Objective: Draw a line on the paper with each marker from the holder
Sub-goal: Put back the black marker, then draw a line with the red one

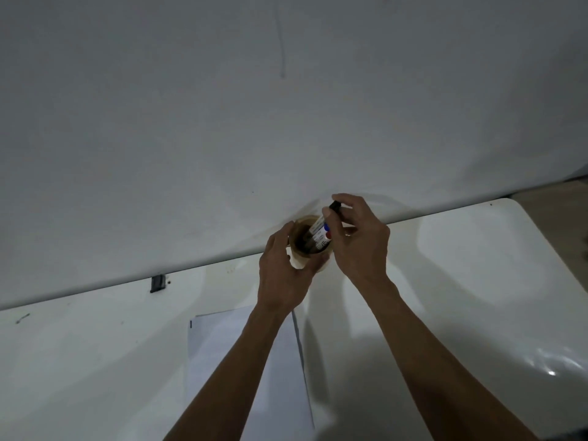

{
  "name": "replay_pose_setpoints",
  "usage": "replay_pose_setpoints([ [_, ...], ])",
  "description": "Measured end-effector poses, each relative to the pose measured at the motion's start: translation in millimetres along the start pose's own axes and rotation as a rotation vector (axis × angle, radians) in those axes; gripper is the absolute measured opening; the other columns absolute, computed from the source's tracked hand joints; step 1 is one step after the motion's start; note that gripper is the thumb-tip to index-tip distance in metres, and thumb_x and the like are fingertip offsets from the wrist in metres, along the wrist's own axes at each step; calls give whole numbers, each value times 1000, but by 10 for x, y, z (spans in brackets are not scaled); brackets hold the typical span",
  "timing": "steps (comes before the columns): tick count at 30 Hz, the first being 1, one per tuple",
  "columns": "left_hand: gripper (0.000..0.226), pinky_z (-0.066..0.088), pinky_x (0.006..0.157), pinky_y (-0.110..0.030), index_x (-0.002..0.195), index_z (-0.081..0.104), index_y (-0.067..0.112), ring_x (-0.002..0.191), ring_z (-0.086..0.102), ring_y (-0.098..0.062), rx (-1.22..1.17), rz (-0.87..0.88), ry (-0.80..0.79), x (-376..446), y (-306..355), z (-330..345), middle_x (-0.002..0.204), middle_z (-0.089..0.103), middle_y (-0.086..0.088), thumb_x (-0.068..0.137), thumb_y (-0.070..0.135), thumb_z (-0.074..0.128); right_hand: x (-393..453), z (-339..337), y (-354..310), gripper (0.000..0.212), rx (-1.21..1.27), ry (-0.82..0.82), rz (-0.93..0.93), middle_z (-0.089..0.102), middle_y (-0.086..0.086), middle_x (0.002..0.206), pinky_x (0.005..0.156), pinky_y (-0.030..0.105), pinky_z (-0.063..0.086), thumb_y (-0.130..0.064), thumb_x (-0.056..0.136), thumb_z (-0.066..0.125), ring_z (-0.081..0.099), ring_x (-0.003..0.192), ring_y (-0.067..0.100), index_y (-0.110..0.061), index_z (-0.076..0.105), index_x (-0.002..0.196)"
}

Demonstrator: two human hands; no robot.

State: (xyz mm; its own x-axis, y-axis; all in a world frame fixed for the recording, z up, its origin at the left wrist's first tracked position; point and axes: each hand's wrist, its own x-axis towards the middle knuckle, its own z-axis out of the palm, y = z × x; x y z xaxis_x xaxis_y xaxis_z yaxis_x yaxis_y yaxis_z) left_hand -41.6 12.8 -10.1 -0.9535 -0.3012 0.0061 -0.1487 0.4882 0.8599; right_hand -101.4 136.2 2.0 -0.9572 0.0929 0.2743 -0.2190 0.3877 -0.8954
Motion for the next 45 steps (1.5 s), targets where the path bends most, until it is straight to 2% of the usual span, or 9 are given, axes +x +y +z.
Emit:
replay_pose_setpoints([
  [2,68,55,96,-32,115,44,73,109,55,11,-18,8,3,6,6,-1,113,47,58,77,34,85,-12,27,48,20,-13,-8,-2,74,-10,93,72,7,53,-20,93,75,68,90,-4,-14,71,112],
  [7,67,57,97,-45,133,52,38,120,60,-9,-71,8,26,17,-79,53,117,53,43,73,45,80,-21,85,85,17,-74,-17,25,79,-3,94,69,13,55,-25,95,71,66,88,4,-11,77,103],
  [11,70,58,97,-42,135,53,31,119,61,-10,-92,12,29,11,-99,60,122,57,30,72,44,80,-44,46,13,27,-52,5,82,77,-2,106,73,8,53,-28,91,75,69,91,4,-12,74,113],
  [18,67,50,85,-7,115,46,66,110,58,9,-112,20,22,2,-75,15,115,55,49,78,24,84,-264,-47,79,24,-7,43,205,72,-5,86,70,7,49,-26,78,88,72,84,14,-14,71,90],
  [30,69,53,86,-12,112,47,72,112,59,9,-143,-23,-7,-16,12,2,112,59,45,79,25,85,-151,-230,-150,18,155,155,235,75,-3,85,68,12,52,-27,88,79,71,79,4,-11,73,93],
  [34,78,56,99,-39,140,48,35,127,56,-8,-114,-89,-52,-16,-92,-3,137,59,16,74,28,88,-55,-423,-429,11,340,244,205,76,7,93,72,24,56,-25,94,72,75,89,15,-20,63,93],
  [37,100,50,105,-39,155,31,20,139,46,-18,8,-153,-108,-88,-140,-136,155,46,-2,74,23,89,-66,-504,-575,11,402,195,98,74,-2,91,76,34,59,-25,98,67,75,86,27,-26,57,94],
  [41,58,55,89,-24,139,53,21,121,56,-11,34,-179,64,-335,-103,-455,138,60,0,87,17,77,-273,-471,-619,13,352,23,205,72,-11,88,68,35,58,-28,92,75,73,70,21,-26,63,95],
  [45,28,47,69,-1,121,69,24,106,64,1,-100,-189,115,-596,35,-814,114,71,10,94,29,68,-707,-284,-637,24,241,-240,301,77,-4,87,76,32,60,-25,76,89,74,79,15,-22,69,88],
])
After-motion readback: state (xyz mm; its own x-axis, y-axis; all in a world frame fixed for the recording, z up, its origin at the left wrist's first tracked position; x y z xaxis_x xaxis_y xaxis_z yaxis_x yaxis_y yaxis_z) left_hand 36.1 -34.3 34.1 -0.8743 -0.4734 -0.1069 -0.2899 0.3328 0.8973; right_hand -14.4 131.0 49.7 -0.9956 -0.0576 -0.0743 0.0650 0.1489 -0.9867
